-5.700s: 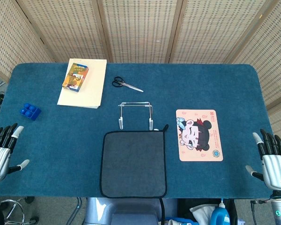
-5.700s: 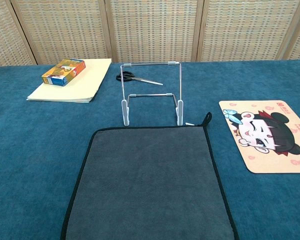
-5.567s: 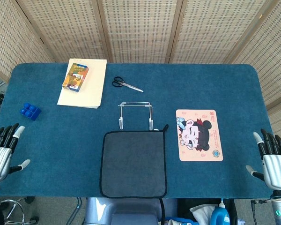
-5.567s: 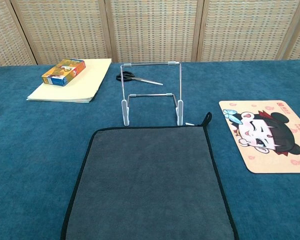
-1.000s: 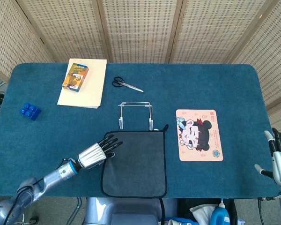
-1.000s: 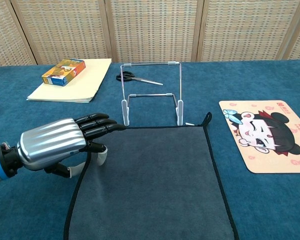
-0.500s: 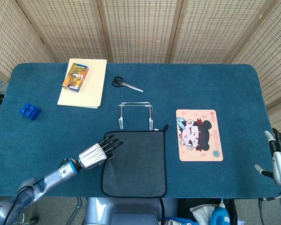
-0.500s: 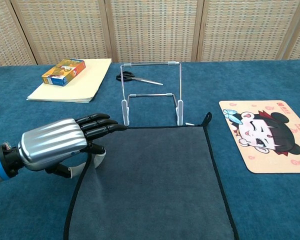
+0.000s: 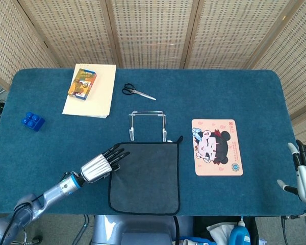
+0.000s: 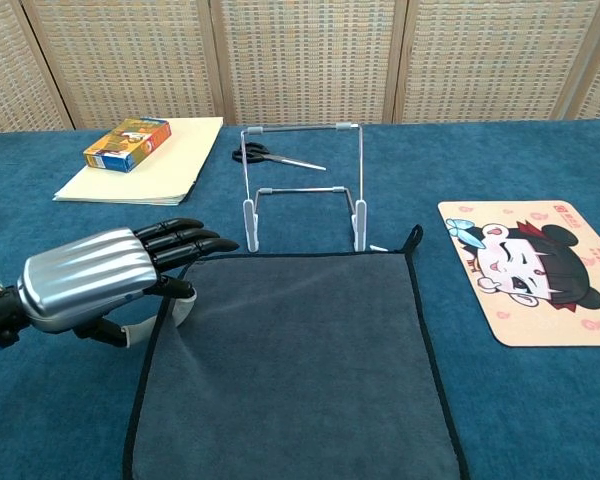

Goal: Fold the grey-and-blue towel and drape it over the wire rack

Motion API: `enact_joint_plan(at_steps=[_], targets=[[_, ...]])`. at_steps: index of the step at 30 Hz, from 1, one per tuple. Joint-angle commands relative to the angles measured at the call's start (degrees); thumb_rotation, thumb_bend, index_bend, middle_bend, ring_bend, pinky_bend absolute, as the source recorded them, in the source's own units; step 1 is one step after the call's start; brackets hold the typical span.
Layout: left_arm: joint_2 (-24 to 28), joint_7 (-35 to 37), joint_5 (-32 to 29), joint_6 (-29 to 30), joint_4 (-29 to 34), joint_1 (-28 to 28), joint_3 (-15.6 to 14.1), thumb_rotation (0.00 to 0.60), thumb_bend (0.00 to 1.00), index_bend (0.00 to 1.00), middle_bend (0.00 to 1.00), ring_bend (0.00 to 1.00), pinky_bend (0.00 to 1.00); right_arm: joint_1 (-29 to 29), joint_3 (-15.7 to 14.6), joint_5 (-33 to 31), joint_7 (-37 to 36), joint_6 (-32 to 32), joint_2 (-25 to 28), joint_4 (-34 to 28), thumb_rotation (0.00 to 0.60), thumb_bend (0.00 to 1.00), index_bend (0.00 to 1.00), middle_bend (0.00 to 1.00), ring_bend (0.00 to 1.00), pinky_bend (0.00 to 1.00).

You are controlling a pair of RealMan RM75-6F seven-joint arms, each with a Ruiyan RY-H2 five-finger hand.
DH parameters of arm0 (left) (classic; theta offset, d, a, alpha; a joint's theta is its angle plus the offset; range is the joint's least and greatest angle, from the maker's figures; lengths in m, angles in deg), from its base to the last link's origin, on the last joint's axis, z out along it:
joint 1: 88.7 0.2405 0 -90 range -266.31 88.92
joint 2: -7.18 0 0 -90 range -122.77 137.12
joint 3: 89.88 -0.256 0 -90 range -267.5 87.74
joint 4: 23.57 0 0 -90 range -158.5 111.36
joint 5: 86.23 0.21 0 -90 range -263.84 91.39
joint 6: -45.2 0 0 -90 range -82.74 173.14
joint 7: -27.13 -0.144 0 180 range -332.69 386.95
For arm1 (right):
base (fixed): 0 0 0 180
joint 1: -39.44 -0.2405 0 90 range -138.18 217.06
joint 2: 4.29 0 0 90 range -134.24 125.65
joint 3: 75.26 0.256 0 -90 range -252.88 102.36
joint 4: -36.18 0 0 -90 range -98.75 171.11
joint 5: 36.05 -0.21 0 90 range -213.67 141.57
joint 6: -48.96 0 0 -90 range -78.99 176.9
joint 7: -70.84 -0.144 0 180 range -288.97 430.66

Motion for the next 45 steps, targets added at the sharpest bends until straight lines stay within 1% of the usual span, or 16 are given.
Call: enact_joint_plan(at_steps=[1, 5, 9, 12, 16, 20, 25, 28, 32, 35, 38, 40, 45], targets=[[1.65, 0.38, -0.25, 0.79, -0.52, 0.98, -0.29, 0.600, 0.52, 0.71, 0.00, 0.00, 0.00, 0.00, -0.01, -0.04, 0.00, -0.05, 0.02, -0.03, 0.600, 0.00, 0.00, 0.00, 0.00, 0.00], [4.82, 2.72, -1.84, 1.59, -2.00, 3.25, 0.01, 0.600, 0.52, 0.71, 0.00, 0.00, 0.00, -0.01, -0.23, 0.27, 0.32, -0.06, -0.03, -0.22, 0.600, 0.00, 0.00, 0.00, 0.00, 0.00], [6.46, 4.69, -2.40, 1.96, -3.68, 4.60, -0.12, 0.600, 0.52, 0.71, 0.00, 0.00, 0.00, -0.08, -0.45, 0.48, 0.95, -0.18, -0.22, -0.39, 0.600, 0.00, 0.00, 0.00, 0.00, 0.00], [7.49, 6.66, -3.47, 2.11, -5.38, 6.04, 0.31, 0.600, 0.52, 0.71, 0.00, 0.00, 0.00, -0.16, -0.65, 0.64, 1.57, -0.30, -0.41, -0.53, 0.600, 0.00, 0.00, 0.00, 0.00, 0.00], [8.17, 8.41, -4.17, 2.08, -7.25, 7.26, 0.49, 0.600, 0.52, 0.71, 0.00, 0.00, 0.00, -0.16, -0.78, 0.82, 1.94, -0.26, -0.51, -0.73, 0.600, 0.00, 0.00, 0.00, 0.00, 0.00], [8.92, 10.00, -5.28, 1.76, -10.55, 9.30, 0.87, 0.600, 0.52, 0.71, 0.00, 0.00, 0.00, -0.15, -0.88, 0.84, 2.21, -0.29, -0.49, -0.96, 0.600, 0.00, 0.00, 0.00, 0.00, 0.00], [9.24, 11.98, -6.62, 0.53, -13.54, 11.01, 1.58, 0.600, 0.53, 0.72, 0.00, 0.00, 0.00, -0.14, -0.87, 0.78, 2.03, -0.35, -0.37, -1.05, 0.600, 0.00, 0.00, 0.00, 0.00, 0.00], [9.26, 12.84, -7.15, 0.41, -14.21, 11.41, 2.00, 0.600, 0.54, 0.71, 0.00, 0.00, 0.00, -0.17, -0.86, 0.73, 1.91, -0.44, -0.31, -1.06, 0.600, 0.00, 0.00, 0.00, 0.00, 0.00], [9.06, 13.60, -7.45, 1.45, -14.46, 11.35, 2.48, 0.600, 0.54, 0.71, 0.00, 0.00, 0.00, -0.23, -0.84, 0.68, 1.78, -0.57, -0.22, -1.15, 0.600, 0.00, 0.00, 0.00, 0.00, 0.00], [8.37, 13.07, -7.08, 4.20, -13.87, 10.57, 2.71, 0.600, 0.54, 0.71, 0.00, 0.00, 0.00, -0.18, -0.88, 0.82, 1.58, -0.48, -0.10, -1.30, 0.600, 0.00, 0.00, 0.00, 0.00, 0.00], [6.98, 10.58, -5.95, 8.08, -12.18, 8.65, 2.75, 0.600, 0.54, 0.71, 0.00, 0.00, 0.00, -0.06, -0.85, 0.82, 1.07, -0.33, 0.17, -1.44, 0.600, 0.00, 0.00, 0.00, 0.00, 0.00], [6.19, 8.65, -5.10, 9.56, -10.64, 7.36, 2.60, 0.600, 0.53, 0.71, 0.00, 0.00, 0.00, 0.00, -0.84, 0.88, 0.72, -0.27, 0.35, -1.47, 0.600, 0.00, 0.00, 0.00, 0.00, 0.00], [4.43, 3.02, -2.49, 10.62, -6.66, 4.32, 1.57, 0.600, 0.54, 0.71, 0.00, 0.00, 0.00, 0.03, -0.90, 0.97, 0.25, -0.34, 0.59, -1.56, 0.600, 0.00, 0.00, 0.00, 0.00, 0.00]])
